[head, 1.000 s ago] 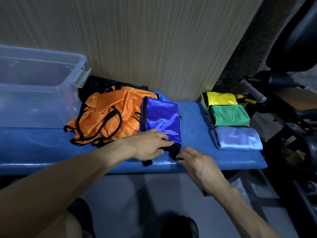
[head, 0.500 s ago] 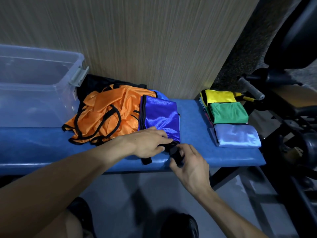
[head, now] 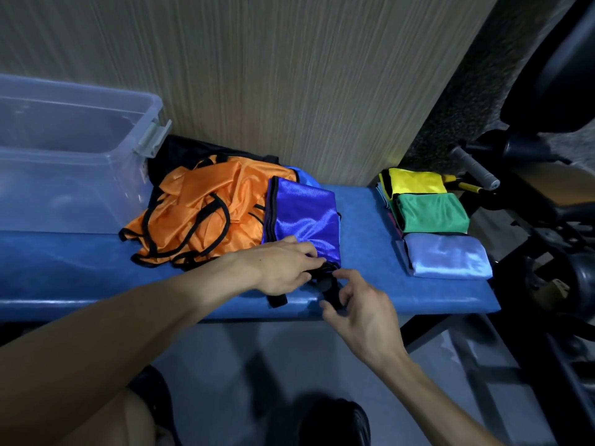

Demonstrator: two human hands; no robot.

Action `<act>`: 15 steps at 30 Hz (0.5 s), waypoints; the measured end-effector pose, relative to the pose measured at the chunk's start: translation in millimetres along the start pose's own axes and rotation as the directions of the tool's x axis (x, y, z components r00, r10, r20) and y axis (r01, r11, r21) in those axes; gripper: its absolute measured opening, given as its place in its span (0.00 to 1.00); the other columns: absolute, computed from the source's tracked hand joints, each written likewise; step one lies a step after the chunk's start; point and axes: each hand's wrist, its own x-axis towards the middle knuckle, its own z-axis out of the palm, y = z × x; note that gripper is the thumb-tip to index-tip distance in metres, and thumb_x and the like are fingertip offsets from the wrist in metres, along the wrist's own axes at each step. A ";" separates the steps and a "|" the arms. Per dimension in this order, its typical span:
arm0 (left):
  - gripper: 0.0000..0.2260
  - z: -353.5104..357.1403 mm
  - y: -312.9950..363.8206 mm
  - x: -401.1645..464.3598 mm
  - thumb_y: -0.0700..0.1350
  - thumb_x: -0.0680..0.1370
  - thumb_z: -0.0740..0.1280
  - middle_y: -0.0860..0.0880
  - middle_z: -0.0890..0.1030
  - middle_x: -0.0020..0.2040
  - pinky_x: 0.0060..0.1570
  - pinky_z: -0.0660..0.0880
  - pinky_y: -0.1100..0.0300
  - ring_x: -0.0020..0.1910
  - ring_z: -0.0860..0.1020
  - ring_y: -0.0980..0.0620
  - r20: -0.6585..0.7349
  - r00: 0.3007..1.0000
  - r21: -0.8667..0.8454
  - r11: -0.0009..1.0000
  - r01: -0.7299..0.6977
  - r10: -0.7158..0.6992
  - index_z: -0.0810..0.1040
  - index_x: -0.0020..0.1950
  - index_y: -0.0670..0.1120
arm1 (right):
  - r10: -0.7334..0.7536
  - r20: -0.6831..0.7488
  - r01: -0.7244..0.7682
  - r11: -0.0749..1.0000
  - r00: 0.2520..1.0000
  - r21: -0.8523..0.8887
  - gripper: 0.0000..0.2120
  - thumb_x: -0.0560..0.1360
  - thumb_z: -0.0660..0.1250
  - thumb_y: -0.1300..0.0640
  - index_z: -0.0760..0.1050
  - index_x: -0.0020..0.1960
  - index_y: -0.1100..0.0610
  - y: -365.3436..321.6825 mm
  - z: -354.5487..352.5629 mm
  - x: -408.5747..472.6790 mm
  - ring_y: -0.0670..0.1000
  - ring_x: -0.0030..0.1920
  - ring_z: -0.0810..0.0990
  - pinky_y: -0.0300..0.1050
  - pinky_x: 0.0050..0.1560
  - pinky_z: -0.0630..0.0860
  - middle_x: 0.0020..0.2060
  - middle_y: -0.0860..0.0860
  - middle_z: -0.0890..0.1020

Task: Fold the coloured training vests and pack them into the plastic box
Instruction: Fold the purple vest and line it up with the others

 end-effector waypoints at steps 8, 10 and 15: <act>0.20 0.6 -0.7 -0.7 0.50 0.86 0.55 0.53 0.65 0.74 0.70 0.67 0.50 0.67 0.65 0.48 0.004 1.000 -0.011 1.000 -0.011 0.011 0.66 0.78 0.50 | -0.238 0.169 0.280 0.912 0.956 -0.301 0.43 0.68 0.76 0.52 0.59 0.77 0.39 6.2 -8.7 7.2 0.53 0.45 0.78 0.52 0.46 0.76 0.42 0.45 0.76; 0.22 0.7 -0.6 -2.5 0.49 0.86 0.56 0.54 0.66 0.73 0.70 0.66 0.52 0.67 0.65 0.50 -0.019 1.000 -0.038 0.999 -0.019 0.019 0.62 0.80 0.52 | -0.306 0.136 0.335 0.851 0.942 -0.405 0.36 0.66 0.77 0.53 0.68 0.70 0.43 10.1 -7.7 9.4 0.55 0.42 0.79 0.52 0.42 0.75 0.43 0.46 0.76; 0.15 -2.5 -2.9 -8.2 0.49 0.84 0.58 0.54 0.74 0.64 0.64 0.71 0.50 0.64 0.70 0.51 -0.164 0.986 -0.061 0.998 -0.010 0.000 0.72 0.70 0.53 | -0.488 0.076 0.459 0.742 0.870 -0.489 0.09 0.71 0.70 0.55 0.79 0.51 0.51 21.0 -6.0 7.6 0.56 0.36 0.76 0.51 0.36 0.71 0.41 0.49 0.74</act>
